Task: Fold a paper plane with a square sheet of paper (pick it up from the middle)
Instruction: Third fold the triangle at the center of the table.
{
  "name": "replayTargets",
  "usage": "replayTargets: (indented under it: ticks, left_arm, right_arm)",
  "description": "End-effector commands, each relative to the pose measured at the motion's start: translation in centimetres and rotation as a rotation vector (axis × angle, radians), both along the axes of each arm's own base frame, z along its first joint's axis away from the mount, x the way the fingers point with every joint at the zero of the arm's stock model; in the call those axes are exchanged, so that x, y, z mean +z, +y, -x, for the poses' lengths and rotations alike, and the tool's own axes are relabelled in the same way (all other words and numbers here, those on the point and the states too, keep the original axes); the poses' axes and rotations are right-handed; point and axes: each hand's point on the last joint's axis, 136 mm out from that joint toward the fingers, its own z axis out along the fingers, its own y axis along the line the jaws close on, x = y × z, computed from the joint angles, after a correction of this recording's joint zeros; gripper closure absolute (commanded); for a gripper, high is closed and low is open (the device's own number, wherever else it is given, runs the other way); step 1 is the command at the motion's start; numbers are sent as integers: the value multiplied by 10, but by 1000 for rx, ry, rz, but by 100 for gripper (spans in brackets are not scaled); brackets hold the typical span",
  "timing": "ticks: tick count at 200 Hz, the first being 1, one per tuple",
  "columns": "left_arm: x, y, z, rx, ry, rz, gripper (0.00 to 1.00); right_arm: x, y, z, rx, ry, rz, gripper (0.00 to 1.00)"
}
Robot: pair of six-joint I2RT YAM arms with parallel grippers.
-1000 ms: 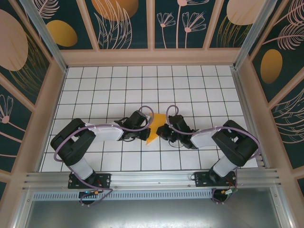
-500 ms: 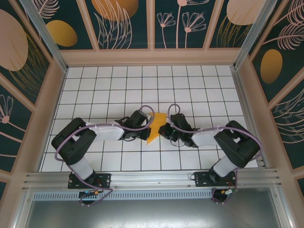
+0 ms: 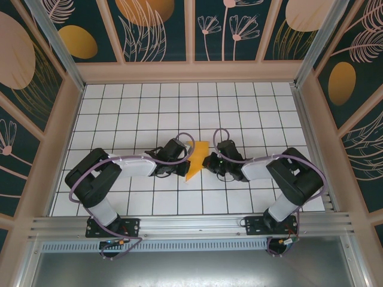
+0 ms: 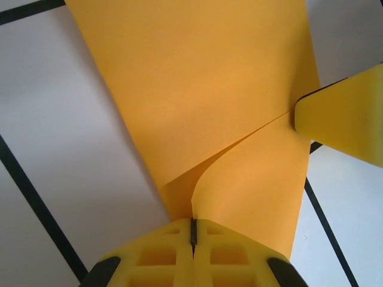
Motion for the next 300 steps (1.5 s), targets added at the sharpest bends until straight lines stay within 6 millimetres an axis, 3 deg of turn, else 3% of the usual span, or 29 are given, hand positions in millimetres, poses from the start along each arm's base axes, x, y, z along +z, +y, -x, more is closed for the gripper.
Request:
replayTargets:
  ticks: [1,24,41,103,120,150,170,190,239,275,300]
  left_arm:
    - [-24,17,12,-6,64,-90,100]
    - [-23,17,12,-6,61,-88,100]
    - [-24,16,12,-7,61,-89,100]
    - [-23,17,12,-7,64,-91,100]
    - [-24,17,12,-8,63,-95,100]
    - [-24,17,12,-9,64,-97,100]
    - [-25,18,13,-9,68,-99,100]
    - [-25,17,12,-11,68,-97,100]
    - [-22,16,10,-9,59,-96,100]
    - [-21,16,10,-10,56,-98,100]
    - [-19,19,7,1,47,-117,100]
  right_arm:
    - [8,-1,-2,11,-6,23,100]
    - [37,2,-13,22,-91,-13,100]
    - [41,-1,-18,19,-117,-33,100]
    - [-14,-18,-12,-16,24,50,100]
    - [-15,-21,-10,-25,27,57,100]
    - [16,-19,-24,-28,-41,59,100]
    - [51,-3,-30,19,-130,-9,100]
    - [64,15,-30,66,-159,-75,100]
    - [33,43,-21,121,-82,-106,100]
    - [-8,30,-19,92,-2,23,100]
    - [-18,31,-12,109,12,59,100]
